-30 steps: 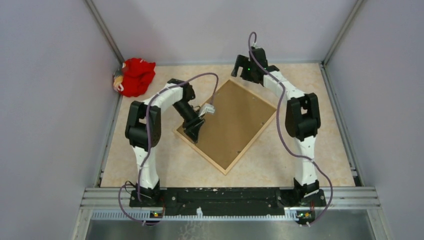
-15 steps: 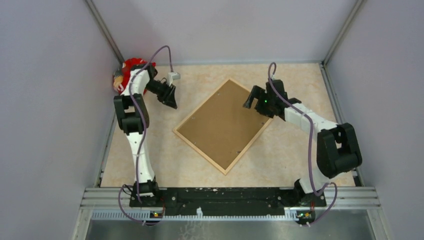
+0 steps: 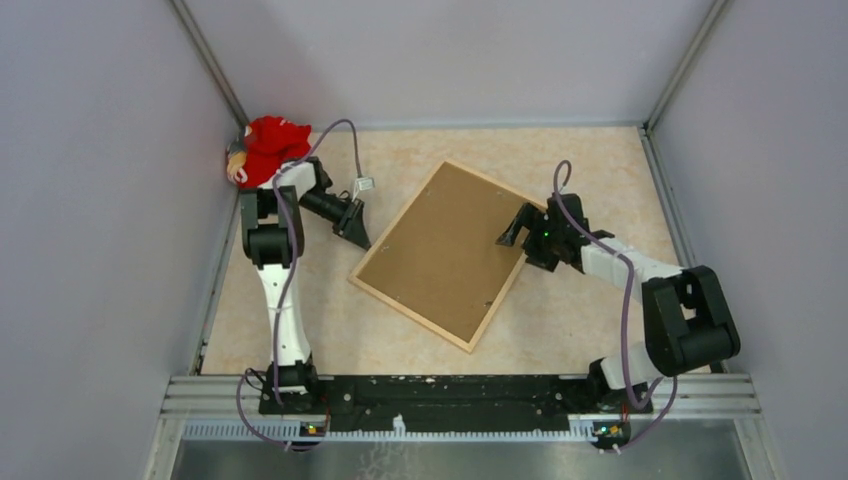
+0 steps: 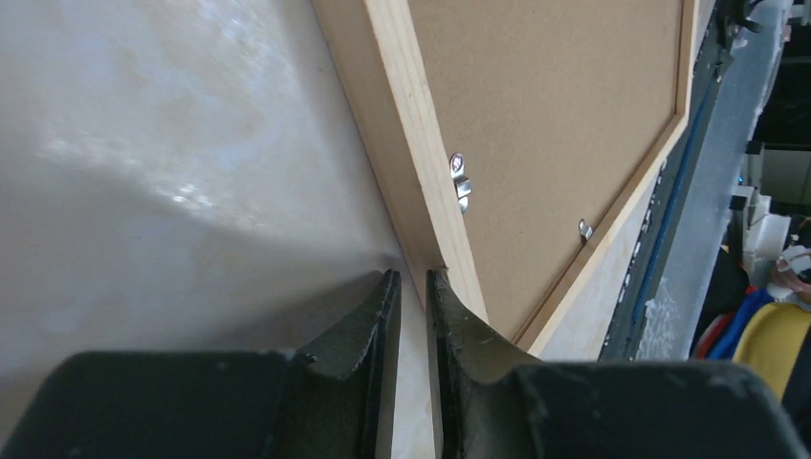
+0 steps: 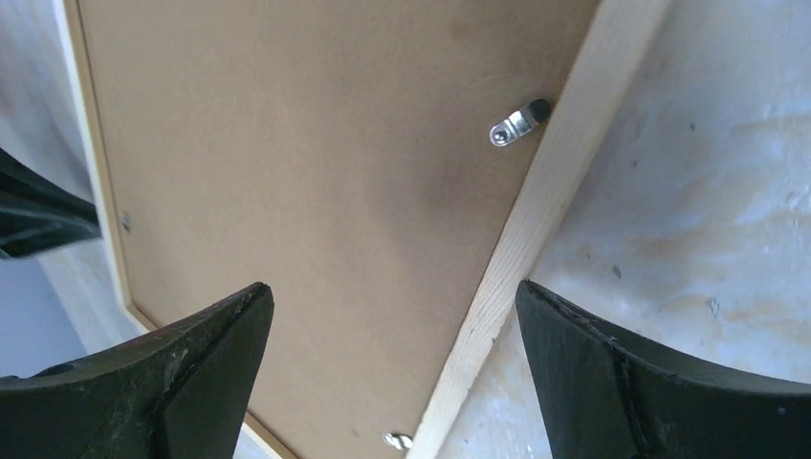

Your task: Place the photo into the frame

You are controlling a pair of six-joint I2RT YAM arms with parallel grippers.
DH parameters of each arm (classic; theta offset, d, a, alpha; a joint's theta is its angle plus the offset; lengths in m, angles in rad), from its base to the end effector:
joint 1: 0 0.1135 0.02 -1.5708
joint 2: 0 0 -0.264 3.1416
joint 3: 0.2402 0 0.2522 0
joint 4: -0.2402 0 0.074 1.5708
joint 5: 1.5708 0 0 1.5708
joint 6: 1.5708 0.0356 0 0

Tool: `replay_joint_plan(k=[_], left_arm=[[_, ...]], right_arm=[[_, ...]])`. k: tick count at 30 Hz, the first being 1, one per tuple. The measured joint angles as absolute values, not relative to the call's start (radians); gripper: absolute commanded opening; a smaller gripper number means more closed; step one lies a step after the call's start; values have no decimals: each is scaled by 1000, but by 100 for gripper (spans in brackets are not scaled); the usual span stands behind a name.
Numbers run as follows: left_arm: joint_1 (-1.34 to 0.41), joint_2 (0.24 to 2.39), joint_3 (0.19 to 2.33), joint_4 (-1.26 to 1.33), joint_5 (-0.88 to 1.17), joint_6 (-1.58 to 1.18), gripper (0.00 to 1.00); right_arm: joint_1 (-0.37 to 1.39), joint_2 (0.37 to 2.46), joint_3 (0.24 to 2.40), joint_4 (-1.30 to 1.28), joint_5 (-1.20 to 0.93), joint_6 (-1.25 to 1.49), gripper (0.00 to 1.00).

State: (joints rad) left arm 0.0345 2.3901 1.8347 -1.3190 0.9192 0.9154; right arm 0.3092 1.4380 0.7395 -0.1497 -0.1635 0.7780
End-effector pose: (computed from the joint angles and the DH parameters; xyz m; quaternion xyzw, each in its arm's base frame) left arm 0.4248 -0.0137 0.1243 0.3170 0.8300 -0.4519 0.0800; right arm 0.2682 0.0918 0.1817 0.1885 0.9135 0.2476 0.2620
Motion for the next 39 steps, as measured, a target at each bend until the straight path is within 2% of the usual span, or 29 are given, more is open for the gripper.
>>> replay_joint_plan(k=[8, 16, 21, 28, 34, 39], left_arm=[[-19, 2318, 1657, -1329, 924, 958, 26], [-25, 2254, 1620, -1287, 854, 935, 39], [-7, 2252, 1697, -1293, 876, 925, 44], [-36, 2254, 1729, -1305, 937, 918, 37], [-64, 2256, 1670, -1299, 957, 908, 24], [-65, 2266, 1642, -1280, 957, 886, 22]], right_arm=[[235, 1544, 830, -120, -157, 728, 98], [231, 1484, 882, -181, -26, 652, 94], [358, 1427, 883, -176, 31, 657, 92], [716, 1494, 915, -94, 18, 712, 92], [825, 1619, 978, 22, -30, 735, 92], [852, 1696, 1000, 119, -83, 742, 92]])
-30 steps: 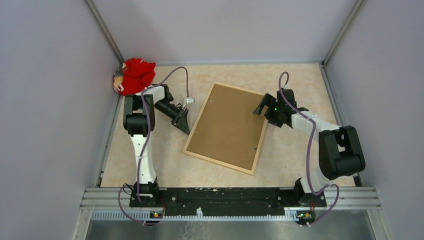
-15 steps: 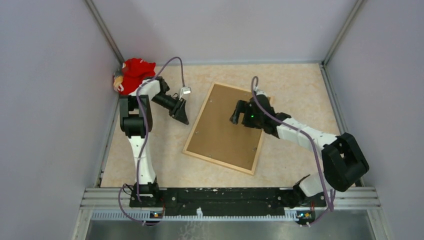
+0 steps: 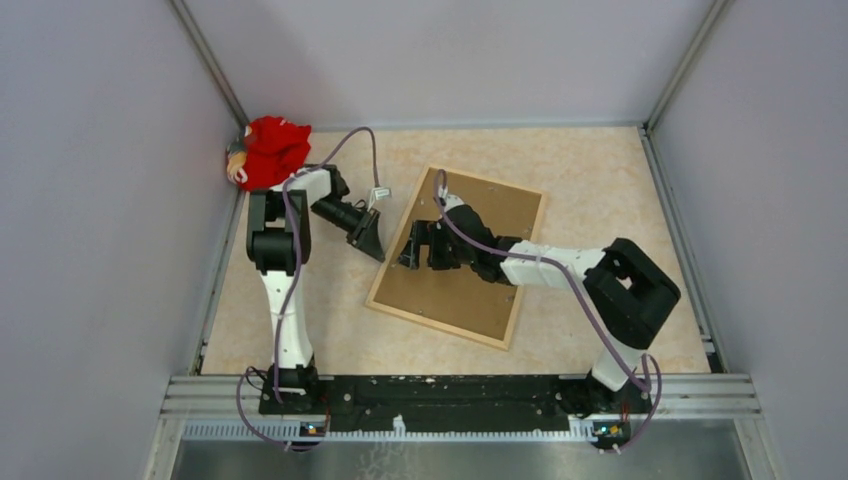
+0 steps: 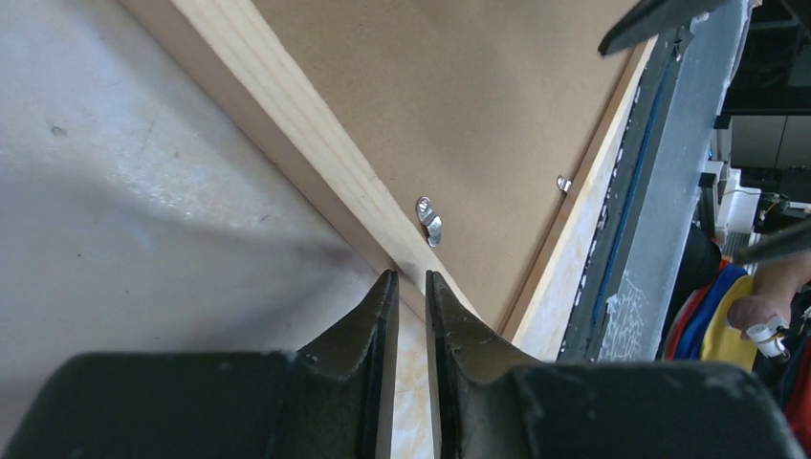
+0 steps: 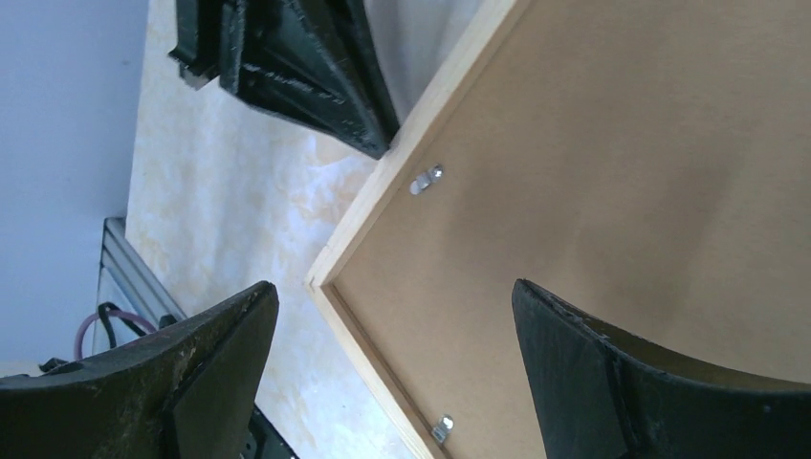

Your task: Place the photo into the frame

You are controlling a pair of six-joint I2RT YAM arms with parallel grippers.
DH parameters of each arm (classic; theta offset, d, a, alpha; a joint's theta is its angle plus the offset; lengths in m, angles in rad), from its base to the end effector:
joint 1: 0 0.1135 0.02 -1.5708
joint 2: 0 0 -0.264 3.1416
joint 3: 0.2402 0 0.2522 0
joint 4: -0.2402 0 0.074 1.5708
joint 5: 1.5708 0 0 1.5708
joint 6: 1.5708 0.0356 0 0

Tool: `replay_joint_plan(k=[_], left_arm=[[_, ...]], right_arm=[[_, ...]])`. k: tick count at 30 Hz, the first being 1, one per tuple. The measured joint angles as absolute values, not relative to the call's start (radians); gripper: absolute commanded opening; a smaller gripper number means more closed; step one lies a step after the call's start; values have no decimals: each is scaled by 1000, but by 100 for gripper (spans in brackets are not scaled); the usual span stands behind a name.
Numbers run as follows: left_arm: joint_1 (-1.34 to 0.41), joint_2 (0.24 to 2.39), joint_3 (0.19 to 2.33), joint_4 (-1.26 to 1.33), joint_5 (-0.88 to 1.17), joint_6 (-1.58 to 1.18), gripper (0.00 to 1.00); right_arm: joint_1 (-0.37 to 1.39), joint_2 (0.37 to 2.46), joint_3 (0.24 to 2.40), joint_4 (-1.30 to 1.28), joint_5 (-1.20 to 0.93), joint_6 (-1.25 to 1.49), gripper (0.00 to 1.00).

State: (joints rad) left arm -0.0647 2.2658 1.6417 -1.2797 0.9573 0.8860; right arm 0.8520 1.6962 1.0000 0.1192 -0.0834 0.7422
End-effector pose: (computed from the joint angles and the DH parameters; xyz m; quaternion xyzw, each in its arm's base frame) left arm 0.3893 -0.0544 0.1325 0.3327 0.8132 -0.4752 0.0464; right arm 0.2422 0.2813 0.2046 -0.0680 0.8759 0.3663 0.3066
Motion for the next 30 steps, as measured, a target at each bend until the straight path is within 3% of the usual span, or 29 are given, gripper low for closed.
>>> replay_joint_plan(k=[15, 30], left_arm=[[-60, 2283, 1621, -1241, 976, 824, 13], [-58, 2284, 1615, -1236, 984, 809, 11]], right_arm=[[895, 1894, 1066, 280, -200, 777, 91], [901, 1993, 1140, 328, -233, 809, 90]])
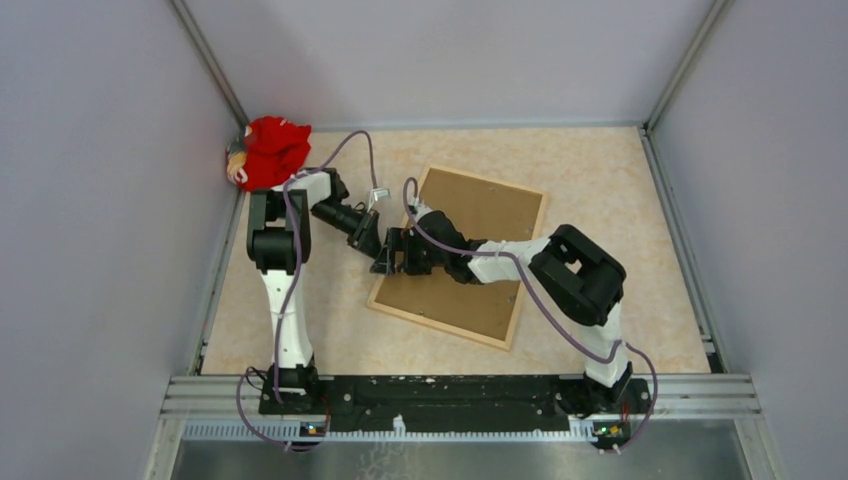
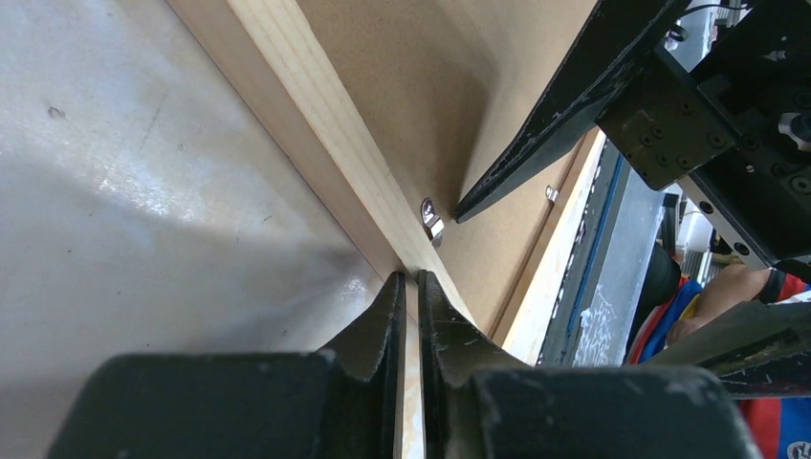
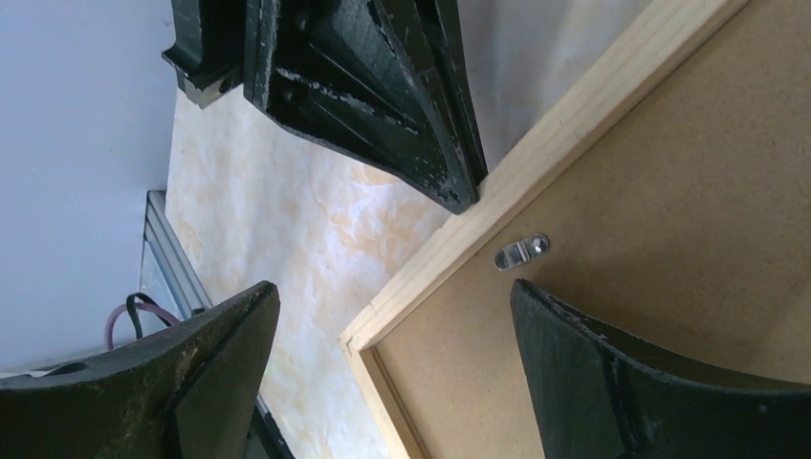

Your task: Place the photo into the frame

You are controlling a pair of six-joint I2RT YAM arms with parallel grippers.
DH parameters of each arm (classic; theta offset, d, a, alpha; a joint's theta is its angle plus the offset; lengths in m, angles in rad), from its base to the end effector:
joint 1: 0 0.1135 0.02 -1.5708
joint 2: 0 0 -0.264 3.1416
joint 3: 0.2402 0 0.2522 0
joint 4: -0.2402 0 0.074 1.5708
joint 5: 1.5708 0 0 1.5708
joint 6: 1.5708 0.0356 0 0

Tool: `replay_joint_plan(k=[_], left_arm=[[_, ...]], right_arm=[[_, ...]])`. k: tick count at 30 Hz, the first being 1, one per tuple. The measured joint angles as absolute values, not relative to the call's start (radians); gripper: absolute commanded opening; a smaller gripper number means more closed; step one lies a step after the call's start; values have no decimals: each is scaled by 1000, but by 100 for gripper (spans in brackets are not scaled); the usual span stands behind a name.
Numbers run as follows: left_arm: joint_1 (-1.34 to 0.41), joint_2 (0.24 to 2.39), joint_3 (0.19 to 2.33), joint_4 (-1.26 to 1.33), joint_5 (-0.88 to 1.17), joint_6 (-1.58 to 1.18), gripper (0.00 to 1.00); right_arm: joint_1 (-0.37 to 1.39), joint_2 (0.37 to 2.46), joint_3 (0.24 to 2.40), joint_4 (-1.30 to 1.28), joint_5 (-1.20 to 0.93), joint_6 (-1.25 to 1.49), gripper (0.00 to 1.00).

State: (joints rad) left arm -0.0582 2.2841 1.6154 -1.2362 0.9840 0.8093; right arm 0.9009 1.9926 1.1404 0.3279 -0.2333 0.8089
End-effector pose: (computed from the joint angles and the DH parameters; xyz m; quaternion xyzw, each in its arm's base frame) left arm 0.3890 -0.0524 0.1198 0.2940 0.8216 -0.4871 0.0345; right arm 0.2596 0.3410 0.1551 -0.0977 0.8567 0.4406 0.2497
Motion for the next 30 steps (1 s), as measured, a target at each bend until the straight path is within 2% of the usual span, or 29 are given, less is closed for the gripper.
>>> replay_joint_plan(k=[30], left_arm=[[-53, 2284, 1606, -1232, 999, 817, 9]], right_arm=[[903, 2047, 1201, 344, -229, 808, 89]])
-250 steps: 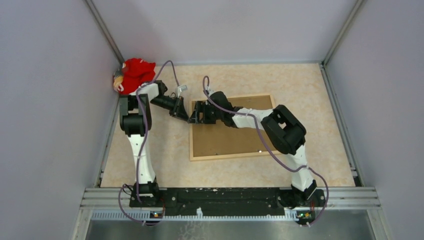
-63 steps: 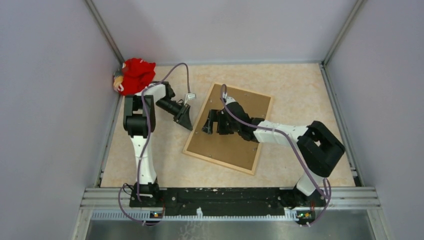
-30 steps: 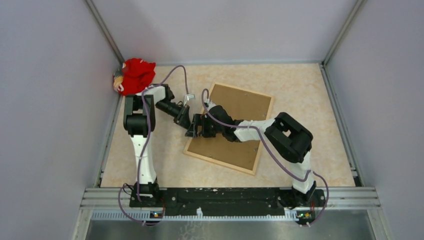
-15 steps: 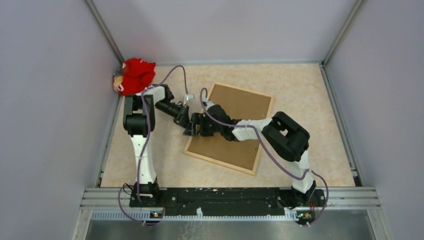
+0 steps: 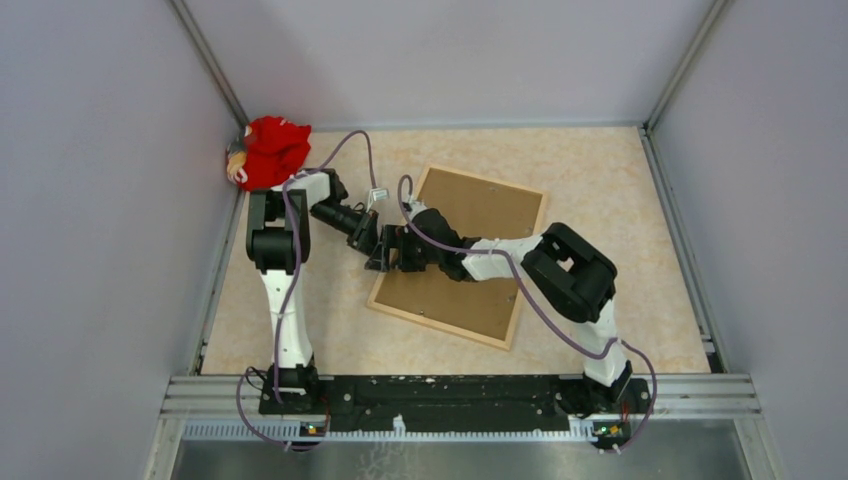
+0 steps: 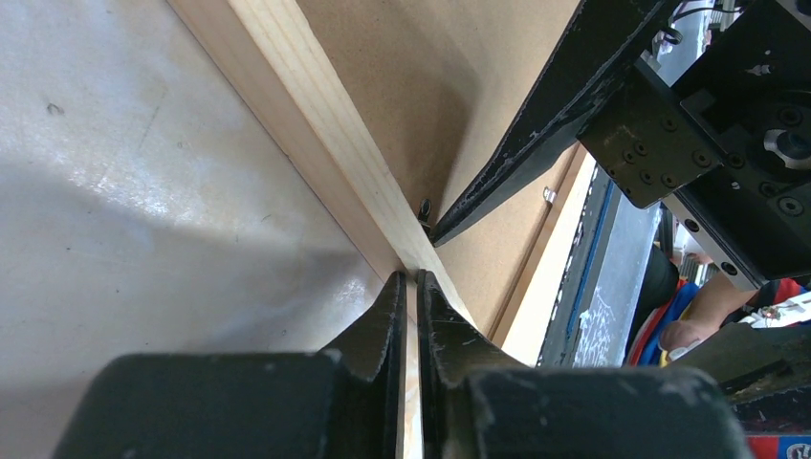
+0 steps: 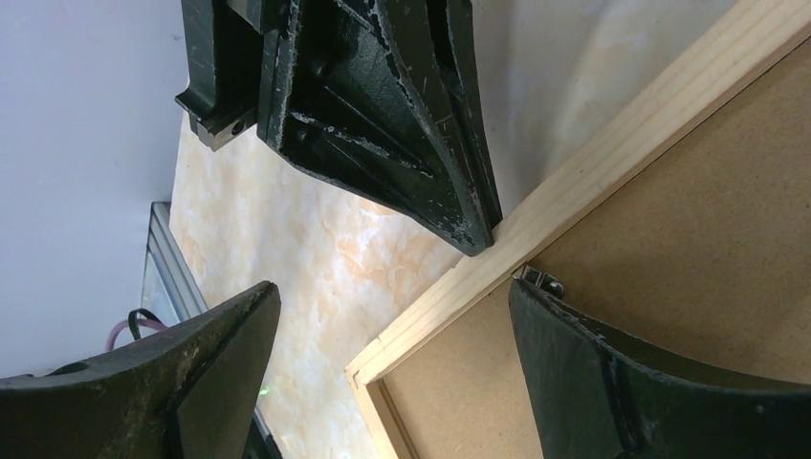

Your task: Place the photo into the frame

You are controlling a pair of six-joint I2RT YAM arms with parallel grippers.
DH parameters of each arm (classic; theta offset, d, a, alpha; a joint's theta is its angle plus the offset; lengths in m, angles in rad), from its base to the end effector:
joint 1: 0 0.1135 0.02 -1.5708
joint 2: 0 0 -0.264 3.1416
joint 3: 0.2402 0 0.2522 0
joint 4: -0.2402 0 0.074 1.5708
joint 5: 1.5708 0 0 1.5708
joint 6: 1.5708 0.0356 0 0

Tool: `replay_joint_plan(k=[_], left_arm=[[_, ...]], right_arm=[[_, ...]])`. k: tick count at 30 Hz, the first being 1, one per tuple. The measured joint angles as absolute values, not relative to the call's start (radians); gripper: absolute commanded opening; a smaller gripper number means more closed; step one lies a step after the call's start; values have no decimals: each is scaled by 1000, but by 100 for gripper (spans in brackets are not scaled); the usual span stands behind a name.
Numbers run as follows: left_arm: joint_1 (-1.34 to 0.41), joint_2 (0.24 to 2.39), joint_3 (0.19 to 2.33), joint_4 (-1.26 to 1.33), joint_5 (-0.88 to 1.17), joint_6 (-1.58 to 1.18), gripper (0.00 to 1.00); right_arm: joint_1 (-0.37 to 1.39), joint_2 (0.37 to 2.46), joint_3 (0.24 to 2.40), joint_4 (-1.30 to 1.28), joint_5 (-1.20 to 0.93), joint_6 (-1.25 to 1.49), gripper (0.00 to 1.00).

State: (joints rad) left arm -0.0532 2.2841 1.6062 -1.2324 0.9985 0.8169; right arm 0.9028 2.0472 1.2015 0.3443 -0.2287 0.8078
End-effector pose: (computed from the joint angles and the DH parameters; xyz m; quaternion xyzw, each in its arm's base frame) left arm 0.3880 -0.0506 0.1183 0.2914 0.8188 -0.4932 0.0382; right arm 0.2685 0.3534 0.1523 -0.0987 0.8511 0.4465 0.2580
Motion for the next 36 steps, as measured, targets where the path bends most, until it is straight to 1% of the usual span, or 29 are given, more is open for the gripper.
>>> replay_joint_plan(k=[11, 18, 27, 30, 33, 36], left_arm=[[-53, 2284, 1606, -1234, 999, 820, 8], [-53, 2284, 1608, -1241, 999, 836, 8], [-57, 2284, 1618, -1253, 989, 848, 10], [-58, 2284, 1621, -1256, 983, 849, 10], [-59, 2284, 1622, -1258, 980, 853, 10], [-60, 2283, 1622, -1259, 979, 861, 10]], right_arm=[[908, 2051, 1219, 325, -217, 785, 90], [908, 2030, 1217, 305, -205, 727, 97], [881, 1828, 1138, 307, -186, 672, 99], [854, 1768, 1068, 310, -187, 674, 99], [784, 1706, 973, 282, -181, 678, 99], [671, 1627, 881, 232, -165, 679, 99]])
